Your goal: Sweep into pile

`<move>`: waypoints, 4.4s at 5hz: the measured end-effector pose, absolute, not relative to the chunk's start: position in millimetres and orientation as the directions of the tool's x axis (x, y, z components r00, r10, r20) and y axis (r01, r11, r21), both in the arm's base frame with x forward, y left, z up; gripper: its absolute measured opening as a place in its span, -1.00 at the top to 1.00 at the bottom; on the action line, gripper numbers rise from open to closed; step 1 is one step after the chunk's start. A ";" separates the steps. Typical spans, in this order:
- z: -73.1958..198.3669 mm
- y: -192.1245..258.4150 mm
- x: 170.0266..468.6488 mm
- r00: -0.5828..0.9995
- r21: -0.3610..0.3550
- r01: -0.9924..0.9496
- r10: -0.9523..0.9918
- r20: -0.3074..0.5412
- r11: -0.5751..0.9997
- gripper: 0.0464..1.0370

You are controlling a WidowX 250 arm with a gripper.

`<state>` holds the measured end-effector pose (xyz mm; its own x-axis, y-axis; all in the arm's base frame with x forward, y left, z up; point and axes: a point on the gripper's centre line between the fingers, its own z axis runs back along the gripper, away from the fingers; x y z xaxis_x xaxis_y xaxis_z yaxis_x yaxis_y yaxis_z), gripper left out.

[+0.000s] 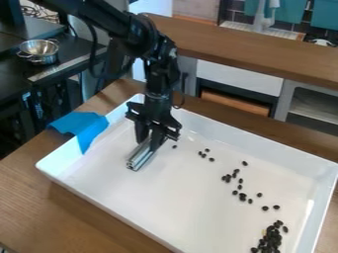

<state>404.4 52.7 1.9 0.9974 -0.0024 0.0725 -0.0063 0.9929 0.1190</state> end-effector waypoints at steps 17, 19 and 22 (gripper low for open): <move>1.1 -162.5 354.5 0.915 0.000 0.388 -0.385 0.119 0.922 0.38; 7.1 -134.8 355.5 0.959 -0.112 0.265 -0.250 0.135 0.958 0.38; 77.8 3.0 377.5 0.988 -0.137 0.118 -0.102 0.117 0.984 0.38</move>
<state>377.5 3.0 77.8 0.9879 -0.1023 0.1167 0.1180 0.9835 -0.1369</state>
